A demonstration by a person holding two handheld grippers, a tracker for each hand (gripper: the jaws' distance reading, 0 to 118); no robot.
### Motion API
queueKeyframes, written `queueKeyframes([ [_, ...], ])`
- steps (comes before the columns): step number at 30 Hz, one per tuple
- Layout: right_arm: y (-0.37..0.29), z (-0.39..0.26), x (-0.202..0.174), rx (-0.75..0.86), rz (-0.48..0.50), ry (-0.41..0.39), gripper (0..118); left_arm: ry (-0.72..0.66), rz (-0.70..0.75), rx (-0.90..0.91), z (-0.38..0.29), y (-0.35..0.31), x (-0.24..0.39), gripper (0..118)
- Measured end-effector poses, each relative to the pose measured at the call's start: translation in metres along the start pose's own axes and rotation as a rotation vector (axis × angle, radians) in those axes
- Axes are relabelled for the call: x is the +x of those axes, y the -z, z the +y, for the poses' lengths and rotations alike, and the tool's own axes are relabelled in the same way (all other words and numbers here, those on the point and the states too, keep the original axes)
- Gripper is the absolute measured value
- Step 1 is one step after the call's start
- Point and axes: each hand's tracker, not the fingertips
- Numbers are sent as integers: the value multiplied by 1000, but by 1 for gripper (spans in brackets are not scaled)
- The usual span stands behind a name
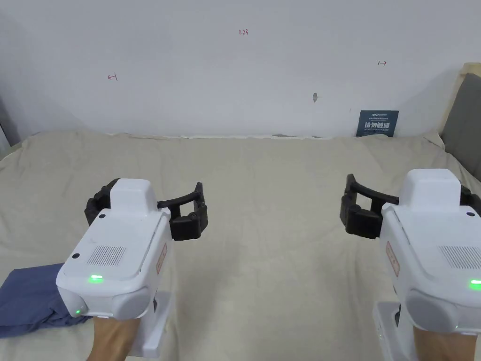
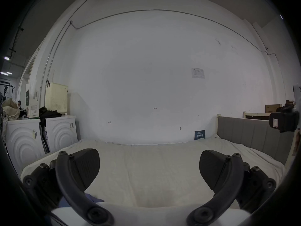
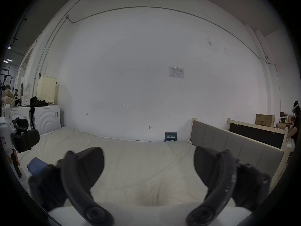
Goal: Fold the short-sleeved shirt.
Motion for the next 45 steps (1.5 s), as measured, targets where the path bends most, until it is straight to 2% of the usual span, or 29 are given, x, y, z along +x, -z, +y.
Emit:
queueKeyframes([
  [45,-4,2,-4,50,-1,-8,118,29,20,9,-2,0,-2,118],
])
